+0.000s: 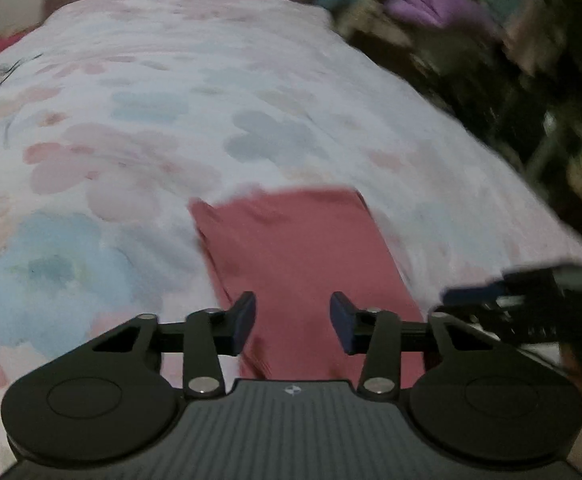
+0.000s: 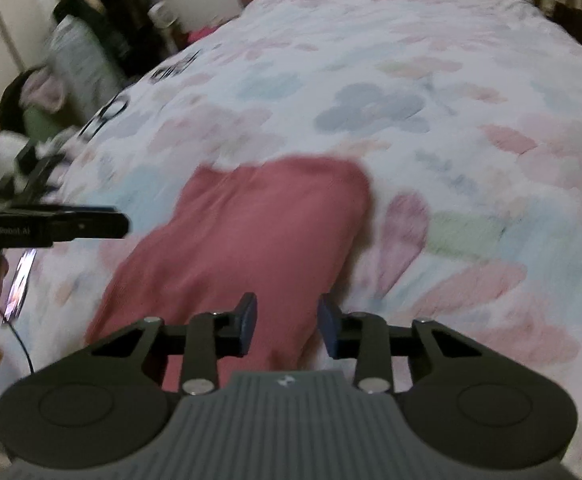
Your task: Fold small clothes
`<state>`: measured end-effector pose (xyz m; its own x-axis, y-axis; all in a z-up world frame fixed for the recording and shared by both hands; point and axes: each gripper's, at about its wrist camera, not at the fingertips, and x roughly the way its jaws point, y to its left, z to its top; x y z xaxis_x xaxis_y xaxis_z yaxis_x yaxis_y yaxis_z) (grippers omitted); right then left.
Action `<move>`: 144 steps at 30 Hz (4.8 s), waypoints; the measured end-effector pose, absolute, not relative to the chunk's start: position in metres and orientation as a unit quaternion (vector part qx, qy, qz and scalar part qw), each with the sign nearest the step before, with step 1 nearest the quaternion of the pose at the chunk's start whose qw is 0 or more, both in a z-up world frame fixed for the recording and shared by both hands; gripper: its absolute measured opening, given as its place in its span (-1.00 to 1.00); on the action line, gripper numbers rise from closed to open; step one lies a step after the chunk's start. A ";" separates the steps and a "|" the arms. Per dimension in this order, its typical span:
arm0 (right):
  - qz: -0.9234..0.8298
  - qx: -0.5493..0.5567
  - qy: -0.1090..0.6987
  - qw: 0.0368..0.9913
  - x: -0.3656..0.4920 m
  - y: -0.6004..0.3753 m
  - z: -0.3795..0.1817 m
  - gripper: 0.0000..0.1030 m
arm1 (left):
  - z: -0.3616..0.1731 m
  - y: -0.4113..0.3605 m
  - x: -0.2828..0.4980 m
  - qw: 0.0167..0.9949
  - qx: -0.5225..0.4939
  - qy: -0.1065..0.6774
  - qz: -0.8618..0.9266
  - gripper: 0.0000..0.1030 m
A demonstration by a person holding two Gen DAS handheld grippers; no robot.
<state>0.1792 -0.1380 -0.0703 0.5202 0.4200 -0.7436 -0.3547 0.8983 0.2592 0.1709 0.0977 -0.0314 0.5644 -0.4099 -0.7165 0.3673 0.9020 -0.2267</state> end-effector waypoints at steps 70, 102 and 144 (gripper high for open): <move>0.137 0.005 0.337 0.931 -0.004 -0.132 -0.027 0.59 | -0.007 0.022 0.020 0.935 0.013 0.352 -0.040 0.75; 0.123 0.007 0.351 0.928 -0.003 -0.135 -0.035 0.59 | -0.011 0.018 0.015 0.931 0.024 0.363 -0.041 0.75; 0.125 0.012 0.355 0.927 -0.005 -0.134 -0.038 0.58 | -0.007 0.014 0.015 0.932 0.028 0.359 -0.045 0.75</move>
